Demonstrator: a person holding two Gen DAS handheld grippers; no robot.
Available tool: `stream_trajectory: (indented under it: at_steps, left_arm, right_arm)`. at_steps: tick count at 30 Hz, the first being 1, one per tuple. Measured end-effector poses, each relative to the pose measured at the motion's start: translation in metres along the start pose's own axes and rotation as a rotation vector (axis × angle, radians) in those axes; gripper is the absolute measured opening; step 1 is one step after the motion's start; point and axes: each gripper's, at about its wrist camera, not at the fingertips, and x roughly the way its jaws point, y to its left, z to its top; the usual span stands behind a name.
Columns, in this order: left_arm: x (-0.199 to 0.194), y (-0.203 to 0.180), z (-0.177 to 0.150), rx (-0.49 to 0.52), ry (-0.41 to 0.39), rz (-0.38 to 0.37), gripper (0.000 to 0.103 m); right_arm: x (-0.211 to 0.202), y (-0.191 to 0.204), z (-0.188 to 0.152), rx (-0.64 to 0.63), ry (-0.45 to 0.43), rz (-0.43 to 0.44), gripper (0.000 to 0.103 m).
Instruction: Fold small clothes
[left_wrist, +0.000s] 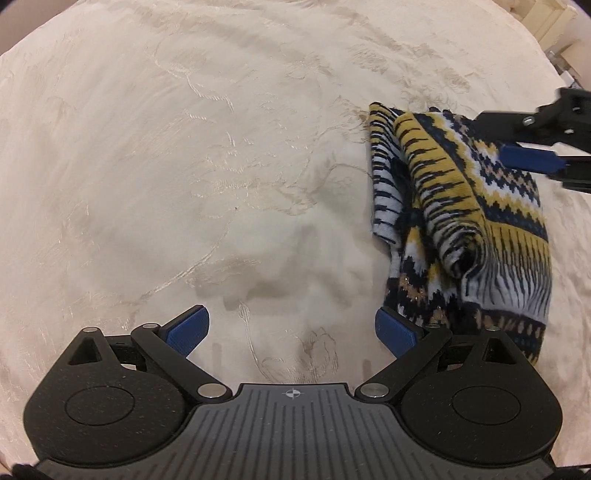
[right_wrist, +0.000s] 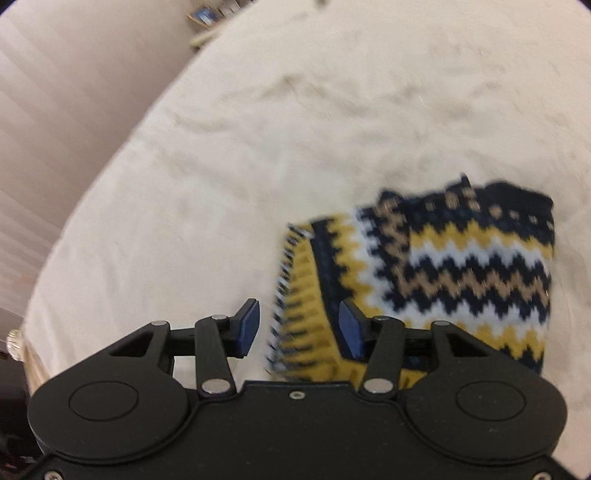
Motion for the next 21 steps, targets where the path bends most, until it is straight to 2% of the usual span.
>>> stream_trajectory:
  at_steps: [3,8,11,13,14,17,21]
  left_arm:
    - [-0.002,0.000,0.005,0.006,-0.009,-0.011,0.098]
    - [-0.005,-0.004,0.020,0.025,-0.028,-0.047,0.098]
    - [-0.006,-0.008,0.029,0.036,-0.041,-0.067,0.098]
    - [-0.007,-0.011,0.035,0.037,-0.047,-0.082,0.098]
    - [-0.007,-0.013,0.038,0.036,-0.047,-0.092,0.098]
    - [-0.006,-0.020,0.046,0.036,-0.039,-0.125,0.098]
    - [-0.006,-0.030,0.056,0.045,-0.028,-0.154,0.098]
  right_arm:
    - [-0.015,-0.001,-0.005,-0.043,-0.044,-0.033,0.069]
    - [-0.027,0.001,-0.030,-0.255,-0.033,-0.151,0.070]
    - [-0.034,0.010,-0.058,-0.408,-0.027,-0.186,0.072]
    - [-0.040,0.017,-0.081,-0.480,-0.055,-0.217,0.080]
    - [-0.043,0.021,-0.093,-0.513,-0.069,-0.235,0.080]
    - [-0.043,0.039,-0.124,-0.635,-0.096,-0.277,0.080]
    - [-0.035,0.061,-0.161,-0.802,-0.084,-0.259,0.077]
